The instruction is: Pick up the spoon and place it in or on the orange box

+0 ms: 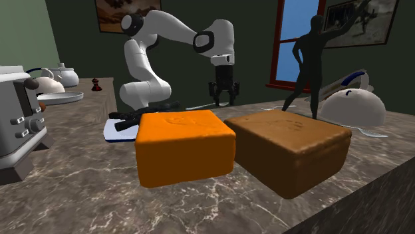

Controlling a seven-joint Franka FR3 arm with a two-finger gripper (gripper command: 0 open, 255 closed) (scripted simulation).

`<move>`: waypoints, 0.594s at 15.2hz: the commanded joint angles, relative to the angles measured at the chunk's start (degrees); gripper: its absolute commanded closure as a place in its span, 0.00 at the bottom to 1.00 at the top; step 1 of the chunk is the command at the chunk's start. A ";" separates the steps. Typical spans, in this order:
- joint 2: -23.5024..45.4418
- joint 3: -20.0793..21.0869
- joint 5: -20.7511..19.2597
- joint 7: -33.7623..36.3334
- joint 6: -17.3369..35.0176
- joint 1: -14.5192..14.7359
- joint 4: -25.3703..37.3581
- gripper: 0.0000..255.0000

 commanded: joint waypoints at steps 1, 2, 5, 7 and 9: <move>-0.37 -0.48 -0.21 -0.15 -1.81 -0.06 1.43 1.00; -0.57 -0.71 -0.30 -0.23 -2.63 -0.07 2.05 1.00; -1.04 -1.37 -0.57 -0.45 -5.03 -0.14 3.99 1.00; -1.28 -1.78 -0.77 -0.58 -6.61 -0.21 5.33 1.00; -1.46 -2.17 -0.98 -0.70 -8.17 -0.29 6.71 1.00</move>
